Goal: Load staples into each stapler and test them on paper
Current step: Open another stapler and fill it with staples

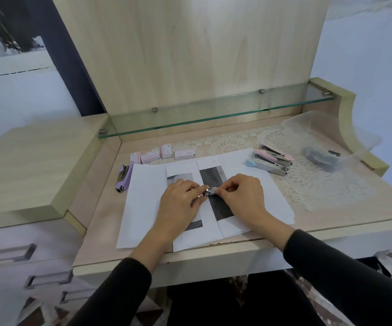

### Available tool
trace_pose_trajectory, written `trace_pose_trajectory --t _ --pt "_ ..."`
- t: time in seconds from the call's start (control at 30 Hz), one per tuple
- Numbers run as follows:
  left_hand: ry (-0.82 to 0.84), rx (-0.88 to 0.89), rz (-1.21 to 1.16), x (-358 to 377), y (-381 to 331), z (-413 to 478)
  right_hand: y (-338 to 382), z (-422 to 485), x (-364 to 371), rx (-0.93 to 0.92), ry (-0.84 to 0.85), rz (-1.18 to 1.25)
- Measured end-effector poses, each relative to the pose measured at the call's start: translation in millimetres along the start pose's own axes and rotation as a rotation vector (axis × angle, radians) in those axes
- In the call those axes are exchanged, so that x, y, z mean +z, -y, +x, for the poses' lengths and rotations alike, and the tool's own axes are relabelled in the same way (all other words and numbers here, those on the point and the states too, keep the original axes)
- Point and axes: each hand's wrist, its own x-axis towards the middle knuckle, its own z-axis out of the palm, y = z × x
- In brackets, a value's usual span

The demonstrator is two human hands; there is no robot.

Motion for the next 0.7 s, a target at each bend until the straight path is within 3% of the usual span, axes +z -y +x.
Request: trace_pose_trajectory --t 0.7 --pt "0.015 -0.029 -0.003 -0.3 -1.6 -0.8 -12.5 -0.9 -19.6 -0.052 0.003 0.220"
